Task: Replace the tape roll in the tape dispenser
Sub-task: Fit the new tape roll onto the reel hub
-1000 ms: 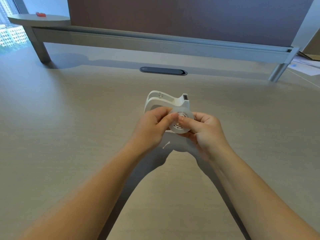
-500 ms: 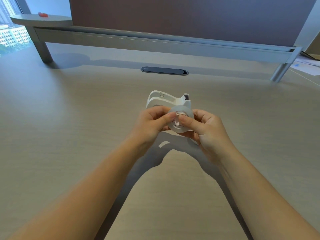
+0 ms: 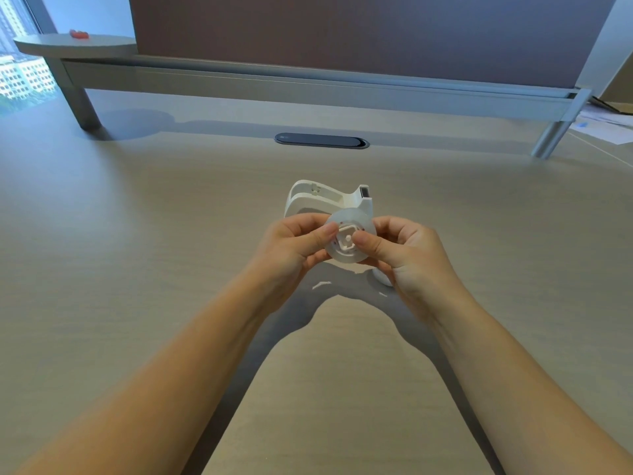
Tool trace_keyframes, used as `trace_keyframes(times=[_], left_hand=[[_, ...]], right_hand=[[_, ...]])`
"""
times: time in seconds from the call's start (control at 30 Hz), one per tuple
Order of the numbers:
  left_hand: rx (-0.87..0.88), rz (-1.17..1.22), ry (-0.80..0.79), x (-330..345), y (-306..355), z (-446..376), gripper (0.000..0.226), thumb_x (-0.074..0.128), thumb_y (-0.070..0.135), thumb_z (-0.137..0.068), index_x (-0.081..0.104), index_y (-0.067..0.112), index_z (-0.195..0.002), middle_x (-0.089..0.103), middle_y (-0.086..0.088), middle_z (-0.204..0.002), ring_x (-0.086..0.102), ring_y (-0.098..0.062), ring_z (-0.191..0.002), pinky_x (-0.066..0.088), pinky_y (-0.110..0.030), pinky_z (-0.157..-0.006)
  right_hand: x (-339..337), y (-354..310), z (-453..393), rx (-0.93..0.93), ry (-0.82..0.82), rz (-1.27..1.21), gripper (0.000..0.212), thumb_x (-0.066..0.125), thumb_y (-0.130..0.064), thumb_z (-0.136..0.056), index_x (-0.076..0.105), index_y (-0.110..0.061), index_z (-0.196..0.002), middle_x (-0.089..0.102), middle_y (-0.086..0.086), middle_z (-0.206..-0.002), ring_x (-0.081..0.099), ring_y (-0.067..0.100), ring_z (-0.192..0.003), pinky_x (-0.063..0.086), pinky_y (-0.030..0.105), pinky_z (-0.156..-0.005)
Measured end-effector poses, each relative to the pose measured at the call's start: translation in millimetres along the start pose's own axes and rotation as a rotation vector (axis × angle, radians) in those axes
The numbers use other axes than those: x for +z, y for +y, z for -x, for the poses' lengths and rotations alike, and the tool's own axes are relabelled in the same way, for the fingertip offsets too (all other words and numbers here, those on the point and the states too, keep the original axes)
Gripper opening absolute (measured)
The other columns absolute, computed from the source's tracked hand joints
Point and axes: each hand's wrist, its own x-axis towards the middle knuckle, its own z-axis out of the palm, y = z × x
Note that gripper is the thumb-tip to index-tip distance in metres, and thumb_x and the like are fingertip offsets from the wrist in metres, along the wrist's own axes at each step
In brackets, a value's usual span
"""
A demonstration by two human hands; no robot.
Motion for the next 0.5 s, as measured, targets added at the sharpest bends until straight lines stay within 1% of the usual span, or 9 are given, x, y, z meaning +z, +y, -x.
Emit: trace_keyframes(times=[0.2,0.3,0.37,0.5], left_hand=[[0.006,0.024,-0.002,-1.8,-0.4,-1.8,0.018,0.046,0.008,-0.081,0.064,0.009,-0.077,0.072,0.009,-0.060,0.066,-0.006,-0.066,0.054,-0.014,-0.065],[0.022,0.045,-0.006,-2.2,-1.7,-1.9,0.015,0.052,0.015,-0.071,0.065,0.010,-0.077,0.072,0.007,-0.062,0.066,-0.007,-0.067,0.055,-0.015,-0.067],[0.033,0.048,0.000,-2.7,-2.4,-2.0,0.020,0.055,0.022,-0.063,0.065,0.011,-0.076,0.071,0.006,-0.063,0.065,-0.008,-0.067,0.054,-0.015,-0.067],[0.045,0.052,0.005,-3.9,-2.7,-2.2,0.021,0.055,0.023,-0.060,0.066,0.012,-0.074,0.071,0.006,-0.064,0.065,-0.009,-0.069,0.054,-0.015,-0.067]], right_hand=[[-0.1,1.5,-1.8,-0.032,-0.012,-0.013,0.007,0.064,-0.008,-0.068,0.062,-0.014,-0.072,0.063,0.003,-0.068,0.063,0.006,-0.056,0.054,0.015,-0.059],[0.3,1.6,-2.2,-0.048,-0.011,0.003,0.008,0.065,-0.007,-0.068,0.062,-0.014,-0.071,0.062,0.002,-0.067,0.061,0.004,-0.055,0.052,0.014,-0.058],[0.4,1.3,-2.1,-0.059,-0.008,0.019,0.008,0.065,-0.008,-0.068,0.061,-0.015,-0.070,0.062,0.002,-0.066,0.061,0.003,-0.054,0.052,0.013,-0.057],[0.7,0.1,-1.4,-0.077,-0.013,0.035,0.008,0.064,-0.006,-0.070,0.061,-0.013,-0.073,0.061,0.001,-0.067,0.060,-0.001,-0.053,0.050,0.010,-0.055]])
